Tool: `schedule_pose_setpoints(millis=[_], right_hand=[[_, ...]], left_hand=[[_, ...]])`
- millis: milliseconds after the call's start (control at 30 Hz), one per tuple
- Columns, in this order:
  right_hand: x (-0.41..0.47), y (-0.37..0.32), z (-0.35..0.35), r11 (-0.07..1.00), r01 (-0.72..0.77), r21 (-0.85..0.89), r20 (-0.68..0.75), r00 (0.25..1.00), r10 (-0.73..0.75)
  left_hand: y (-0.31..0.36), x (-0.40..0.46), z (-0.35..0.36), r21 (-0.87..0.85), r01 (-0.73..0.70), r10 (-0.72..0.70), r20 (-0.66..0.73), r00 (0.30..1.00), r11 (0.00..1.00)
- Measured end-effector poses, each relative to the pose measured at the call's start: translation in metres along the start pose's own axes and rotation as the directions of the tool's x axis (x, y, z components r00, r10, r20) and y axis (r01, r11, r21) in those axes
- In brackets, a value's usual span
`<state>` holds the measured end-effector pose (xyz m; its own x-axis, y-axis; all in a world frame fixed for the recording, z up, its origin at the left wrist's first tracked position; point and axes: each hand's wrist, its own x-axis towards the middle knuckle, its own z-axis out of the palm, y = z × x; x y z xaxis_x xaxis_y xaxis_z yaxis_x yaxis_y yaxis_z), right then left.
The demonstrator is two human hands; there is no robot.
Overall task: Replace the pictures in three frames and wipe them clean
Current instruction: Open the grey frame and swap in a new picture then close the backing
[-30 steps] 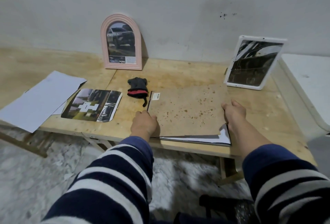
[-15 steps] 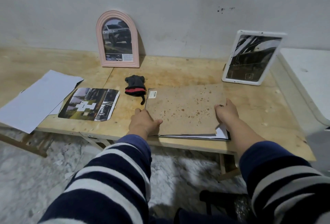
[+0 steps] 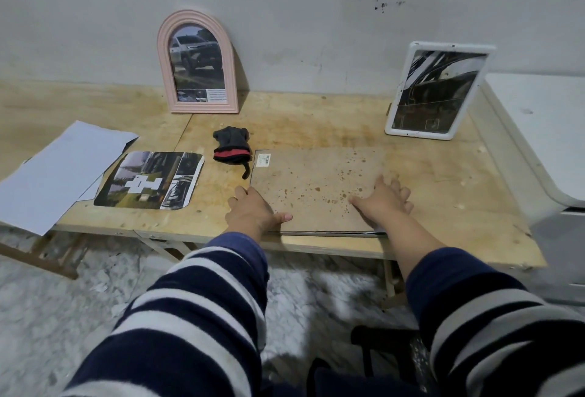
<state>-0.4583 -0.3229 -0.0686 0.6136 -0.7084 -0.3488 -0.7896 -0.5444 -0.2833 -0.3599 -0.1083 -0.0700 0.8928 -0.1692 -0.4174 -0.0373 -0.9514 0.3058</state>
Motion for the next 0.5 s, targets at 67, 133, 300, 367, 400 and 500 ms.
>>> schedule_pose_setpoints(millis=[67, 133, 300, 367, 400, 500], right_hand=[[-0.004, -0.001, 0.003, 1.000, 0.006, -0.019, 0.020, 1.000, -0.005], [-0.008, -0.002, 0.006, 0.999, 0.020, -0.036, 0.058, 0.998, -0.018], [-0.016, -0.002, 0.013, 0.991, 0.079, -0.112, 0.160, 0.985, -0.060], [-0.018, -0.003, 0.015, 0.984, 0.120, -0.135, 0.181, 0.979, -0.094], [-0.019, -0.005, 0.015, 0.979, 0.143, -0.147, 0.197, 0.974, -0.113], [-0.023, -0.010, 0.015, 0.971, 0.189, -0.145, 0.246, 0.958, -0.150]], left_hand=[[0.000, 0.000, 0.001, -0.005, 0.004, -0.004, -0.001, 1.000, 1.000], [-0.001, -0.001, 0.001, -0.012, 0.002, -0.002, -0.003, 1.000, 1.000], [-0.002, -0.002, 0.003, -0.038, 0.004, -0.004, -0.002, 1.000, 0.999], [-0.002, -0.003, 0.002, -0.025, 0.011, -0.011, 0.003, 1.000, 1.000], [-0.002, -0.003, 0.001, -0.013, 0.015, -0.015, 0.009, 1.000, 1.000], [0.002, -0.004, 0.002, 0.038, 0.039, -0.040, 0.035, 0.999, 0.999]])
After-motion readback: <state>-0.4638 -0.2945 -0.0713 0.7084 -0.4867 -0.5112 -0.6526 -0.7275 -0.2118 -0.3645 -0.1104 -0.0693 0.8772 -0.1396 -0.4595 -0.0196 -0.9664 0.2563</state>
